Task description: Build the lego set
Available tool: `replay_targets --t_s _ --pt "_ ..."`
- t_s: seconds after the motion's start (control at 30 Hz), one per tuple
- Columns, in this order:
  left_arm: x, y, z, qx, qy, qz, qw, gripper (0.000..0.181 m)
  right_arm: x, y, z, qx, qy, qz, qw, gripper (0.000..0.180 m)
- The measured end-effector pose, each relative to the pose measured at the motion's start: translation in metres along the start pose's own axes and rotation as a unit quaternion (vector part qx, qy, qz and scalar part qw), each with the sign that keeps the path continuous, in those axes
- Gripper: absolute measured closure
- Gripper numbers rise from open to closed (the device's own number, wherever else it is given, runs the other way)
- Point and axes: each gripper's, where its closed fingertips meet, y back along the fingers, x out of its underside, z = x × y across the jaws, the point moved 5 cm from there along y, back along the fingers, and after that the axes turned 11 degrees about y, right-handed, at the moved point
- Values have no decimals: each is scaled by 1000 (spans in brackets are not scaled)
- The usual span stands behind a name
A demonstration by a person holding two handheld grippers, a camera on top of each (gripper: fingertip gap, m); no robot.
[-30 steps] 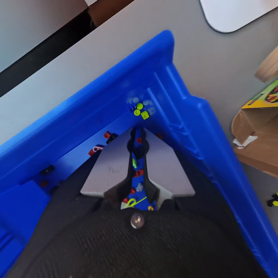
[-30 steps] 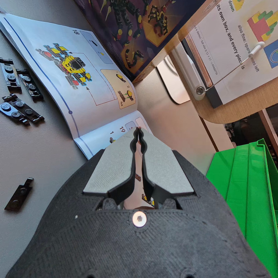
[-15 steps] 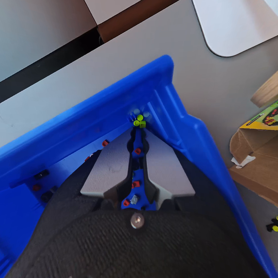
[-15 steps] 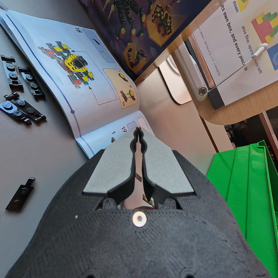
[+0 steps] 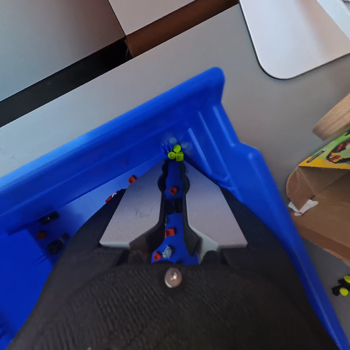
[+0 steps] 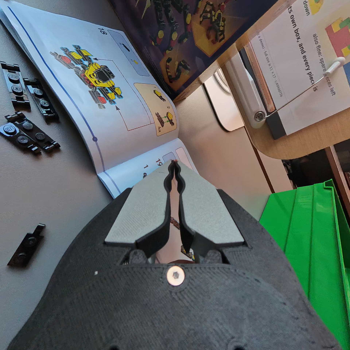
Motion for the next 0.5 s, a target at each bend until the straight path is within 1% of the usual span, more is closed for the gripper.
replay_targets --t_s 0.07,0.13,0.17,0.27,0.33,0.43,0.5 --pt "5 3 -3 12 -45 28 999 181 0 0 0 0 -2 -2 1000 180" --pt "5 7 -5 22 -77 29 996 177 0 1 -1 0 -4 -4 1000 180" --pt "4 8 -5 26 -88 21 996 176 0 1 -1 0 -4 -4 1000 180" --pt "-1 7 -6 22 -113 -4 993 181 0 0 0 -1 -3 -3 1000 180" --pt "-6 0 -2 -7 -146 -33 989 181 0 0 0 -1 -2 -3 1000 180" --pt "-3 -2 -2 -10 -211 -50 976 181 0 1 -1 0 -3 -3 1000 180" --pt "-3 -2 -2 -2 -220 -59 974 181 0 0 0 0 -3 -2 1000 180"
